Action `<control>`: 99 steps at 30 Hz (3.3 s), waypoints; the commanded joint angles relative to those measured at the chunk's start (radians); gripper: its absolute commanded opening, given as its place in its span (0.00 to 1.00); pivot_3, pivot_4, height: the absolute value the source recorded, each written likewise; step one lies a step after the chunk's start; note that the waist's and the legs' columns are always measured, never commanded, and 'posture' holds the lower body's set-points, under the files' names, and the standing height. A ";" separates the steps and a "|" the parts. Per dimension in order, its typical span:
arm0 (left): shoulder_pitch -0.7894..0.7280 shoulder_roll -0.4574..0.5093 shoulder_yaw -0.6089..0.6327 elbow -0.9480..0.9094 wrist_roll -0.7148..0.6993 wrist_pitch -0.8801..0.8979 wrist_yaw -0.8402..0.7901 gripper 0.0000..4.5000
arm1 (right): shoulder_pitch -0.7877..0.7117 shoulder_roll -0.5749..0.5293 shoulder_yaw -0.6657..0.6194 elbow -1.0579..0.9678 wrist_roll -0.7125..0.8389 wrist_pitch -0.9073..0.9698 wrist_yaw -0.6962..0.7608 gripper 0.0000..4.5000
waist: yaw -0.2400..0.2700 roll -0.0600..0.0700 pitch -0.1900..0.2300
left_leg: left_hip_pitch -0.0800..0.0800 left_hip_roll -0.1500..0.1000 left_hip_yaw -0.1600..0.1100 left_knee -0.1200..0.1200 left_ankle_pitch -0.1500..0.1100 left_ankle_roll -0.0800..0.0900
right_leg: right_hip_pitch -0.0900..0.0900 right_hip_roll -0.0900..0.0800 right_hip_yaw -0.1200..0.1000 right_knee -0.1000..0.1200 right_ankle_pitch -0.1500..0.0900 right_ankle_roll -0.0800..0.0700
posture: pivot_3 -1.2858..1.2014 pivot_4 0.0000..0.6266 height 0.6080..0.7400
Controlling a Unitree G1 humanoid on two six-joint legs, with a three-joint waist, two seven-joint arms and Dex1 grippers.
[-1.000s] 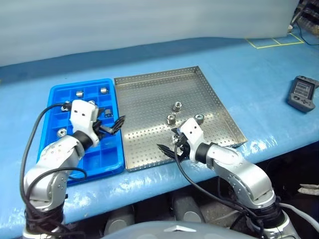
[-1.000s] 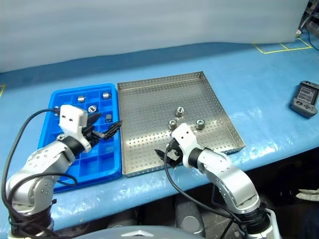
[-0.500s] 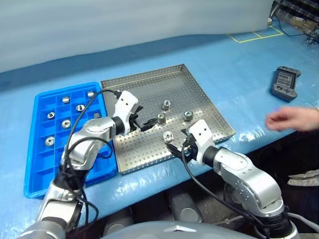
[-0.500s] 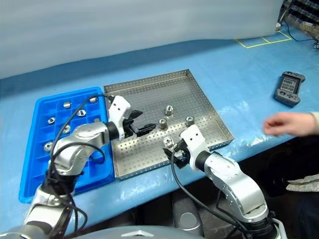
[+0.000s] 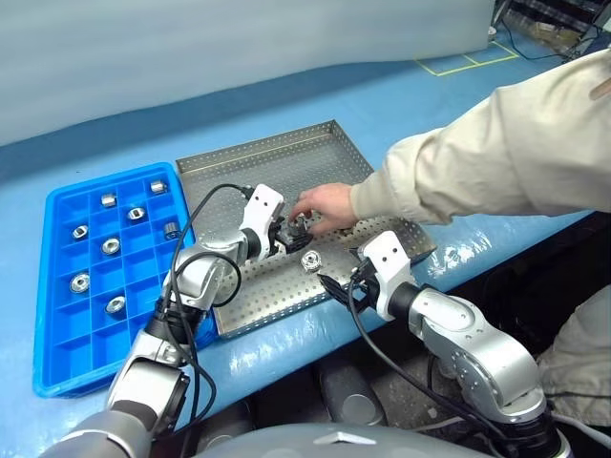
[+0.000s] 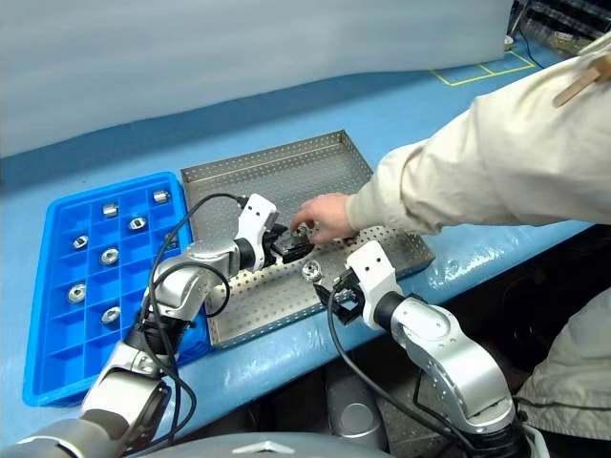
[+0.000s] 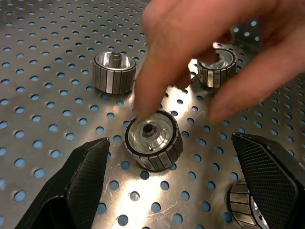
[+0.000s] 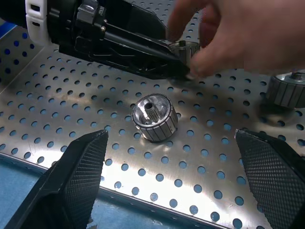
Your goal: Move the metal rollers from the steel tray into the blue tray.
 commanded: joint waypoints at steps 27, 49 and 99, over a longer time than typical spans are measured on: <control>0.040 0.011 0.037 -0.110 0.000 0.013 0.019 0.99 | -0.027 0.020 0.032 -0.018 0.006 -0.011 0.012 1.00 | 0.005 0.000 0.000 | 0.000 0.000 0.000 0.000 0.000 0.000 | 0.000 0.000 0.000 0.000 0.000 0.000 | 0.41 0.24 1.00; 0.025 0.136 -0.053 -0.238 0.017 -0.126 -0.155 0.99 | -0.028 0.001 0.011 -0.040 0.032 0.024 0.037 1.00 | 0.037 0.000 0.000 | 0.000 0.000 0.000 0.000 0.000 0.000 | 0.000 0.000 0.000 0.000 0.000 0.000 | 0.42 0.24 1.00; -0.750 -0.277 0.208 1.225 0.250 -0.625 0.393 0.99 | 0.127 0.048 0.038 -0.166 0.007 0.035 -0.110 1.00 | -0.256 -0.004 0.002 | -0.003 -0.001 0.012 0.000 -0.003 0.005 | 0.002 -0.001 0.011 -0.003 0.003 0.008 | 0.30 0.24 1.00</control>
